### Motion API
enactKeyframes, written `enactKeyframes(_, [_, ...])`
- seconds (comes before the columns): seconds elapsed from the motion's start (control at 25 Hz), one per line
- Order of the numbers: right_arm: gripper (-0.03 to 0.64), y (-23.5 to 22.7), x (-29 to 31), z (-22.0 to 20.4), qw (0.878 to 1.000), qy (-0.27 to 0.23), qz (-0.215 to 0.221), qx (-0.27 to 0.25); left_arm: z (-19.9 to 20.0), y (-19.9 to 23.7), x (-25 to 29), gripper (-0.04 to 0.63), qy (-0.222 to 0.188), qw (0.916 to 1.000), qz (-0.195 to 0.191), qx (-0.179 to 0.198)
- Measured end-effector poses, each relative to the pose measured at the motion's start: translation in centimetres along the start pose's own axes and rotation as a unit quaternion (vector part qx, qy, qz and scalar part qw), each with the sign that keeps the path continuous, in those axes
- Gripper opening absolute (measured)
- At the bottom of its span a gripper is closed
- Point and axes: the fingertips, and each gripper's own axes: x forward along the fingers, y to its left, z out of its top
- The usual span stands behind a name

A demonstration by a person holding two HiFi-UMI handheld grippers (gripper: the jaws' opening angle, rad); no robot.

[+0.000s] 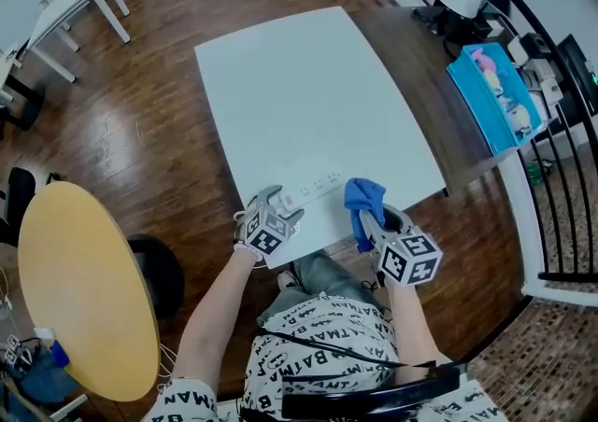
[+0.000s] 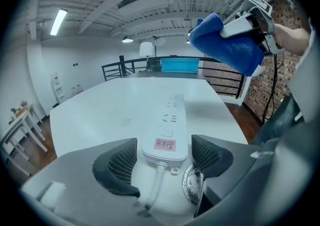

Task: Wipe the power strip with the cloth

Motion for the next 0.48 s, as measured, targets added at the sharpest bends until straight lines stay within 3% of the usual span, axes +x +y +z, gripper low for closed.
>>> enactKeyframes(0.24, [0.12, -0.7, 0.8, 0.2, 1.0, 0.005, 0.004, 0.0, -0.4, -0.3, 0.7, 0.343, 0.007, 0.9994, -0.032, 0.013])
enactKeyframes(0.48, [0.12, -1.6, 1.0, 0.3, 1.0, 0.009, 0.004, 0.004, -0.4, -0.8, 0.4, 0.282, -0.004, 0.999, -0.04, 0.019])
